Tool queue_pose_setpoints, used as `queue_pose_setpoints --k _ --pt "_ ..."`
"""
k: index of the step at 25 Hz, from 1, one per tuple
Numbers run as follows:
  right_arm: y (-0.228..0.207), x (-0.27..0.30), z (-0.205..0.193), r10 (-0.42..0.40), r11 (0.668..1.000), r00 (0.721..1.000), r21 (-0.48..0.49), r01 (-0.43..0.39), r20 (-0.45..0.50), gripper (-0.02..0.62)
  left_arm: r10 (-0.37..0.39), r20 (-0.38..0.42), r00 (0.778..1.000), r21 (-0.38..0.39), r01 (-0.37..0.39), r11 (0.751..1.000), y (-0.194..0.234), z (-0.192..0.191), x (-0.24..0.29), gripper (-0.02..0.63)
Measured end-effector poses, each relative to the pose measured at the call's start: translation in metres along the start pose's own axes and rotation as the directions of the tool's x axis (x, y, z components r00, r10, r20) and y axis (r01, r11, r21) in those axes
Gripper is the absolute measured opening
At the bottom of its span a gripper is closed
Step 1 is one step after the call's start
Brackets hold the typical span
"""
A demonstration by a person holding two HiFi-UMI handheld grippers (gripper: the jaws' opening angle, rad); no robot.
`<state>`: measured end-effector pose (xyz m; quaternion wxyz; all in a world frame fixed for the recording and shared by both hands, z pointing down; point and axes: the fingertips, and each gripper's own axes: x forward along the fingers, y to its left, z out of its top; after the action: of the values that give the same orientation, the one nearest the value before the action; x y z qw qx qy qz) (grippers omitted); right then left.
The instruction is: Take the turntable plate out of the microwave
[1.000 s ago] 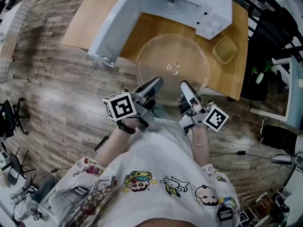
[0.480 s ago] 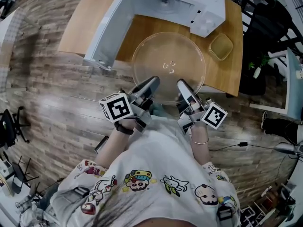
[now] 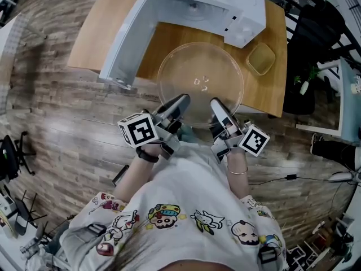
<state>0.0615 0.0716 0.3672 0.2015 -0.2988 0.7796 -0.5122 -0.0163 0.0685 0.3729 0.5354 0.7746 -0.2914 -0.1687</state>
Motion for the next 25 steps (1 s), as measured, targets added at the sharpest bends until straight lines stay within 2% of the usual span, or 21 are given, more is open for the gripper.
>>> queue_pose_setpoints --k 16,25 --pt "0.000 0.007 0.005 -0.010 1.000 1.000 -0.006 0.010 -0.013 0.087 -0.006 -0.013 1.000 0.011 0.006 1.000 0.001 0.009 0.005 0.063" --pt "-0.004 0.008 0.009 -0.017 1.000 1.000 -0.017 0.017 -0.008 0.087 0.004 -0.045 0.999 0.066 -0.001 0.998 0.003 0.010 0.012 0.069"
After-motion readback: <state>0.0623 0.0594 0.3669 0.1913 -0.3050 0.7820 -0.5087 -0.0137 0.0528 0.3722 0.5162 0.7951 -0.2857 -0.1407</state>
